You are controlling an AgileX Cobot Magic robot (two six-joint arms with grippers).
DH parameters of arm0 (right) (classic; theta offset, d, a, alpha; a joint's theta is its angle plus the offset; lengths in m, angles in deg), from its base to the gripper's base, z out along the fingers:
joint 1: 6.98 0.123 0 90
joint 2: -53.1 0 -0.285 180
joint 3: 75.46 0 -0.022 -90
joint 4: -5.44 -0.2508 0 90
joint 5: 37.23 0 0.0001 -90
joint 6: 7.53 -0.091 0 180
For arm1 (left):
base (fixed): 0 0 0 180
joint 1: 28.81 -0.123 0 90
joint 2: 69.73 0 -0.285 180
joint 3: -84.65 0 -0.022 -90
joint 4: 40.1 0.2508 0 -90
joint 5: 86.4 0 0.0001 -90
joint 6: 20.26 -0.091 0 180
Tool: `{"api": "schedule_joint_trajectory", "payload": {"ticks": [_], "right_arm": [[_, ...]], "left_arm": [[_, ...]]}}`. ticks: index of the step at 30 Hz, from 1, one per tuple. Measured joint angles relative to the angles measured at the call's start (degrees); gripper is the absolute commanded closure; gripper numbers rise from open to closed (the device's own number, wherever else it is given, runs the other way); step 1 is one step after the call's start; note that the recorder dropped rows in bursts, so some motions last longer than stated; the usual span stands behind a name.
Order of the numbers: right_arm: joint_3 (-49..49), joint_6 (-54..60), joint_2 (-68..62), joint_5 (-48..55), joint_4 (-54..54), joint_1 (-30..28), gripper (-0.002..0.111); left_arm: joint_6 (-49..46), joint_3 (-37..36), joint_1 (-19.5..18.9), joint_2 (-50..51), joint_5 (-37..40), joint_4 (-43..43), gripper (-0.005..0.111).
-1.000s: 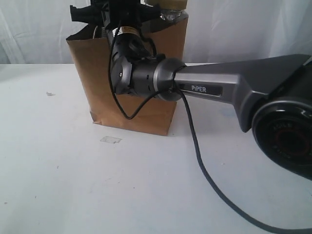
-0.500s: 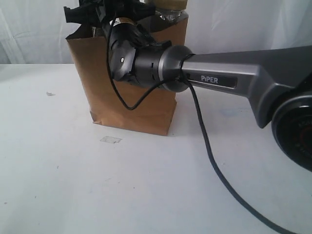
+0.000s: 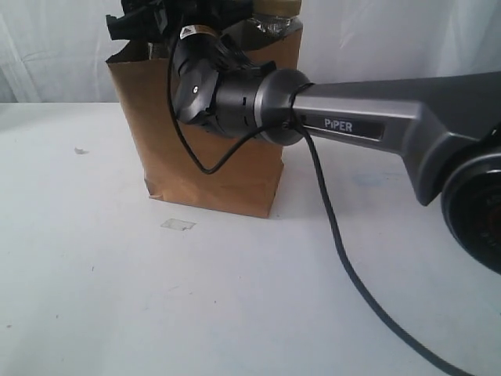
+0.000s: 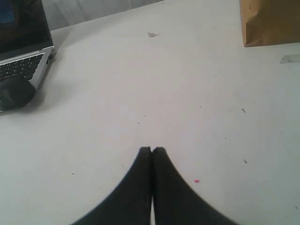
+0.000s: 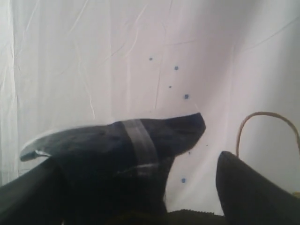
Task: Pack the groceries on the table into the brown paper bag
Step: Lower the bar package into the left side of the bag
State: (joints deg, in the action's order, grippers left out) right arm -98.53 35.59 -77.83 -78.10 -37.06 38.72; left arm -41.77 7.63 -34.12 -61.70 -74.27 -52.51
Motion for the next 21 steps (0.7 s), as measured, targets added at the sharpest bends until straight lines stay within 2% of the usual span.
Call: {"api": "schedule_joint_trajectory", "payload": {"ticks": [21], "right_arm": [[0.0, 0.3, 4.96, 11.07, 0.03, 0.0, 0.034]], "left_arm": [[0.0, 0.0, 0.0, 0.0, 0.0, 0.0, 0.107]]}}
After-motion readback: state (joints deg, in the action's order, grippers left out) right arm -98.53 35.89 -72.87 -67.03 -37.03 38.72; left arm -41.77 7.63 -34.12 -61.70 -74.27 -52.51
